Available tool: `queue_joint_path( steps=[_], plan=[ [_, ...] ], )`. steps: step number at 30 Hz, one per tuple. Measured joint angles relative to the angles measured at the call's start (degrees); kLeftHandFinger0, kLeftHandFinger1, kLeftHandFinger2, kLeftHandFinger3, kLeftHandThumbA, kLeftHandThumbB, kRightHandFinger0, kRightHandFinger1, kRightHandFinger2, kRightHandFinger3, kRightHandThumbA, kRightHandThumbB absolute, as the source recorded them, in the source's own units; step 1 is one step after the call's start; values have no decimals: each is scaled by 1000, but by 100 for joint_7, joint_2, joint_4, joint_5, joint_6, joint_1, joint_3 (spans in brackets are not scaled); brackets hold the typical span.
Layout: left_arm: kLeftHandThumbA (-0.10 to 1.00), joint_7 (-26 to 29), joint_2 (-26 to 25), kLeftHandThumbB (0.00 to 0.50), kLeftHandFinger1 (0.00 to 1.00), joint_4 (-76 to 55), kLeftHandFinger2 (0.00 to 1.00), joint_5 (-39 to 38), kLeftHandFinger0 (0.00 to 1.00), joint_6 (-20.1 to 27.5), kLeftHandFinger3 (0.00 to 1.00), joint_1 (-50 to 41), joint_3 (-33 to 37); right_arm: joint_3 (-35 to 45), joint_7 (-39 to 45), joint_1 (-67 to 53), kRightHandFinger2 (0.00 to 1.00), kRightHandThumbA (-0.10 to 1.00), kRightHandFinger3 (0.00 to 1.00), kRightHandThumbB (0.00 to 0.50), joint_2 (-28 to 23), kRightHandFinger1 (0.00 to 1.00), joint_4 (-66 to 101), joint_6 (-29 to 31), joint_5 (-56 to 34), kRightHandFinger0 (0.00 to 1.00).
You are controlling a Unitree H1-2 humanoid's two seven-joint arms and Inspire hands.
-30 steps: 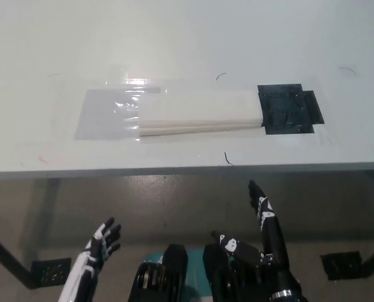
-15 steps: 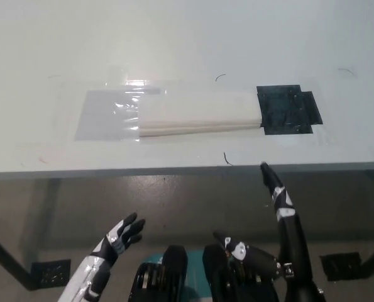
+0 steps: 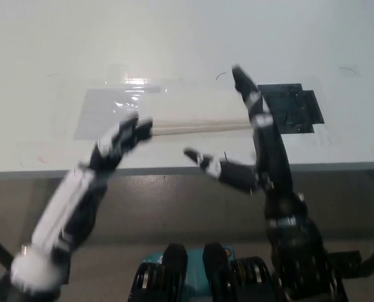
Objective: A stack of napkins is kept in the middle of the table close to the robot and the robot places both its hands sideways on the stack. Then it moves its hands away from each other while pressing down on the napkins to make them smooth
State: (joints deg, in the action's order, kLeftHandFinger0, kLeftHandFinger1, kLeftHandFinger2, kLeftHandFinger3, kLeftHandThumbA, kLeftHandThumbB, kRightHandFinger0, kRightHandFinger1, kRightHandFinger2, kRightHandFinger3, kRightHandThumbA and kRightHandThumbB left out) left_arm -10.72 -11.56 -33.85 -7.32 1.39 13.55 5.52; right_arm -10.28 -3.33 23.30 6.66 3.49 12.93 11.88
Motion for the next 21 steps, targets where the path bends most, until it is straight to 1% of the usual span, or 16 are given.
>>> queue_joint_path(
  steps=[3, 4, 5, 7, 9, 10, 11, 12, 15, 17, 19, 21],
  plan=[
    [1000, 18, 135, 429, 1000, 276, 1000, -9, 1000, -242, 1000, 669, -68, 153, 100, 444, 1000, 1000, 1000, 500, -8, 1000, -3, -183, -288, 1000],
    [1000, 51, 229, 403, 1000, 440, 1000, 7, 1000, -299, 1000, 913, -103, 243, 148, 555, 1000, 1000, 1000, 490, -44, 1000, 110, -298, -431, 1000],
    [1000, 86, 304, 402, 1000, 593, 1000, 24, 1000, -331, 1000, 1041, -143, 310, 176, 603, 1000, 1000, 1000, 491, -80, 1000, 235, -409, -543, 1000],
    [1000, 152, 458, 361, 1000, 879, 1000, 78, 1000, -363, 1000, 1251, -202, 461, 213, 628, 1000, 1000, 1000, 370, -153, 1000, 468, -636, -741, 1000],
    [1000, 236, 607, 326, 1000, 1244, 1000, 172, 1000, -373, 1000, 1436, -272, 647, 243, 635, 1000, 1000, 1000, 320, -254, 1000, 649, -884, -972, 1000],
    [1000, 284, 668, 324, 1000, 1480, 1000, 230, 1000, -374, 1000, 1548, -304, 751, 261, 658, 1000, 1000, 1000, 317, -314, 1000, 675, -1010, -1118, 1000],
    [1000, 315, 698, 316, 1000, 1649, 1000, 263, 1000, -376, 1000, 1639, -323, 812, 274, 683, 1000, 1000, 1000, 330, -343, 1000, 671, -1089, -1201, 1000],
    [1000, 346, 723, 316, 1000, 1854, 1000, 292, 1000, -376, 1000, 1767, -341, 906, 284, 732, 1000, 1000, 1000, 331, -367, 1000, 641, -1190, -1339, 1000],
    [1000, 376, 752, 326, 1000, 2364, 1000, 348, 1000, -385, 1000, 2064, -378, 1109, 299, 903, 1000, 1000, 1000, 321, -350, 1000, 451, -1374, -1646, 1000],
    [1000, 402, 766, 328, 1000, 2725, 1000, 357, 1000, -397, 1000, 2289, -415, 1241, 322, 1067, 1000, 1000, 1000, 331, -311, 1000, 199, -1468, -1882, 1000],
    [1000, 434, 779, 327, 1000, 3071, 1000, 354, 1000, -425, 1000, 2488, -473, 1373, 353, 1252, 1000, 1000, 1000, 360, -272, 1000, -135, -1543, -2105, 1000],
    [1000, 468, 788, 339, 1000, 3424, 1000, 353, 1000, -453, 1000, 2685, -530, 1491, 404, 1494, 1000, 1000, 1000, 371, -238, 1000, -519, -1613, -2323, 1000]
  ],
)
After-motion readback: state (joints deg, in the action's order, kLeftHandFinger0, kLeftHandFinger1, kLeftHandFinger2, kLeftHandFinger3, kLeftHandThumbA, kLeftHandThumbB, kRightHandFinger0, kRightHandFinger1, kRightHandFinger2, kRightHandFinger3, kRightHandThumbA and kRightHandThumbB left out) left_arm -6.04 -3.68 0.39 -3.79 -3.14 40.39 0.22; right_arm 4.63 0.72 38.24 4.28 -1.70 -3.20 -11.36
